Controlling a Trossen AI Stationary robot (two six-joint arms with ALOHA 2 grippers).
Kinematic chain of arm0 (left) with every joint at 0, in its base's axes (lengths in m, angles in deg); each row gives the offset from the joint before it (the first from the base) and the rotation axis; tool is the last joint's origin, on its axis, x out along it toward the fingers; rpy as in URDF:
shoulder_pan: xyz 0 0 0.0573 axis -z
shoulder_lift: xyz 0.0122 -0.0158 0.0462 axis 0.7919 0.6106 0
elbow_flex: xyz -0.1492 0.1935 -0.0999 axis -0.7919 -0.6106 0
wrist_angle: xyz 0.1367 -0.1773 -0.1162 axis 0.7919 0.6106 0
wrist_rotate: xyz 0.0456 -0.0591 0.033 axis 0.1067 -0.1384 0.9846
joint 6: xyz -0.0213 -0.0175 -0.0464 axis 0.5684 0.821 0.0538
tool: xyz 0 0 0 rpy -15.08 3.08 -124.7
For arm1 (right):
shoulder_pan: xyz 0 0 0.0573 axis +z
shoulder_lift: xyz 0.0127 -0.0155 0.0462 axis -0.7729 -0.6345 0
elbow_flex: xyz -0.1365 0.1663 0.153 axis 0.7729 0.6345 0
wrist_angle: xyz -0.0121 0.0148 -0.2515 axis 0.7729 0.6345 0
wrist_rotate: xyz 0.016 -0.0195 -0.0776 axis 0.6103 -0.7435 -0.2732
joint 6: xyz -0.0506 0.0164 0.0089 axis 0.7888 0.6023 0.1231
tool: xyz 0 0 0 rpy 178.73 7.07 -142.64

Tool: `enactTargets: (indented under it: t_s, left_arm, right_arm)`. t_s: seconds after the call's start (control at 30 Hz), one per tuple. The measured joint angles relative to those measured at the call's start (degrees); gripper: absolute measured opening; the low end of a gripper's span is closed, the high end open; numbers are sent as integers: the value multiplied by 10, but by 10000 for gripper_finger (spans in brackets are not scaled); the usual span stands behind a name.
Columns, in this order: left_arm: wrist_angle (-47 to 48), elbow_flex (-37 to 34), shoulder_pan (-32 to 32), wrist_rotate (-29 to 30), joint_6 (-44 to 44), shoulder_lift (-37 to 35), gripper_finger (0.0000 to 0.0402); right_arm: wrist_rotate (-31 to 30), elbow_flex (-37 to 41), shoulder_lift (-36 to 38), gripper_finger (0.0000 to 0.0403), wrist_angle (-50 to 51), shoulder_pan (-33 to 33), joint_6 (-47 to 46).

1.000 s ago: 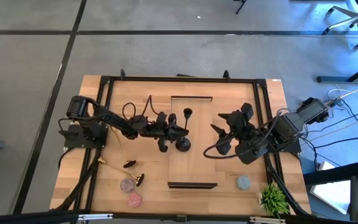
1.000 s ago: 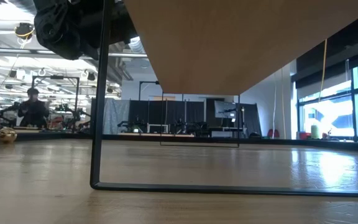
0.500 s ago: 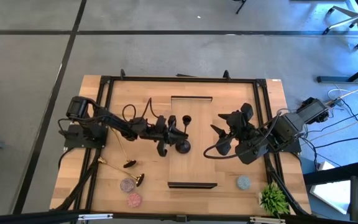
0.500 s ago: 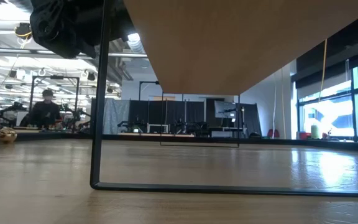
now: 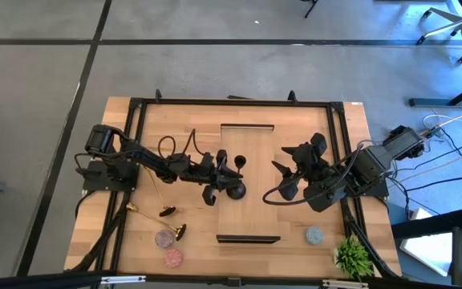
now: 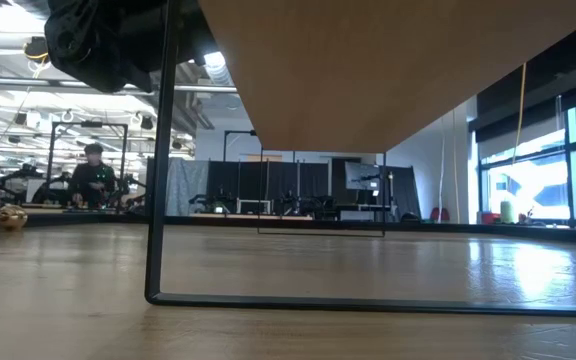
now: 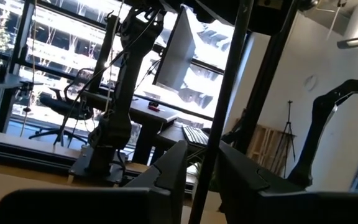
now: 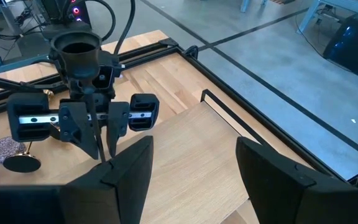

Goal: Pick & Place candle stick holders
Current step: Put the black candleholder on the shelf

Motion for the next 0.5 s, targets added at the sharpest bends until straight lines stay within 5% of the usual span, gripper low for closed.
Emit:
enactTargets:
  t_s: [0.5]
  left_arm:
    - [8, 0, 0, -24, 41, -5, 165]
  right_arm:
    - [0, 0, 0, 234, 1, 0, 0]
